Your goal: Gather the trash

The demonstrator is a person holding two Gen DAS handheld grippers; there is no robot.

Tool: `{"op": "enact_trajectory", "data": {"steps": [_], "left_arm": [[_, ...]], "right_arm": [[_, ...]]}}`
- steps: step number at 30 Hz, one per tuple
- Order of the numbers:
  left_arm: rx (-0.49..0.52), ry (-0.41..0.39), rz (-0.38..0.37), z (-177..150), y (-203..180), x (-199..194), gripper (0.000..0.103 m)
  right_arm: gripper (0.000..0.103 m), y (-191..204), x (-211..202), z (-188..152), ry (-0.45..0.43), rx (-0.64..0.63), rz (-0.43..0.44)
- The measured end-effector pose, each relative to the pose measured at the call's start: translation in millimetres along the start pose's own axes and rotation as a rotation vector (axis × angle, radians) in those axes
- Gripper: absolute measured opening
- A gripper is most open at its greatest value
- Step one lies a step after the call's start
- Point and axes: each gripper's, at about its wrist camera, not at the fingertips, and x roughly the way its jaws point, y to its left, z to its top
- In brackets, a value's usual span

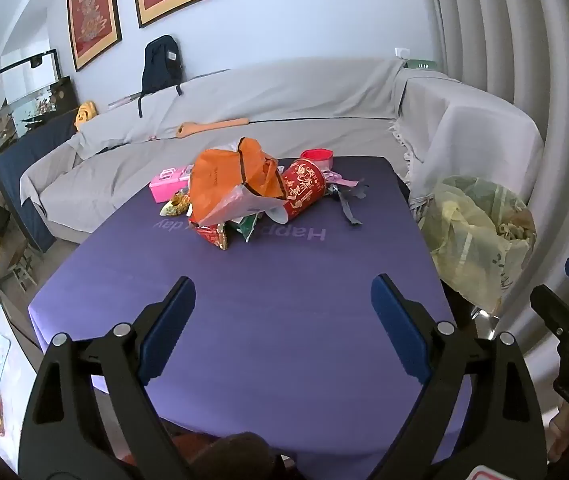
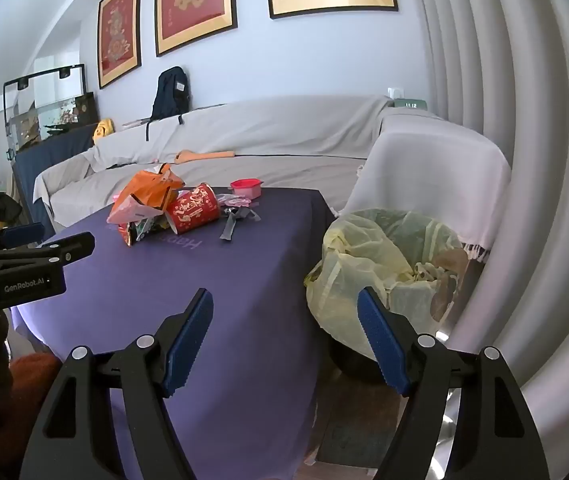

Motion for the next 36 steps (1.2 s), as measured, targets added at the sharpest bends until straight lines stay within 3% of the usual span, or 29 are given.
{"op": "enact_trajectory", "data": {"steps": [36], "left_arm": [[0.001,0.008,0.01,2.0,0.8,2.2,0.085]], "right_arm": [[0.071,-2.9,0.4,-5.3,0.004,0.011,-0.001]]}}
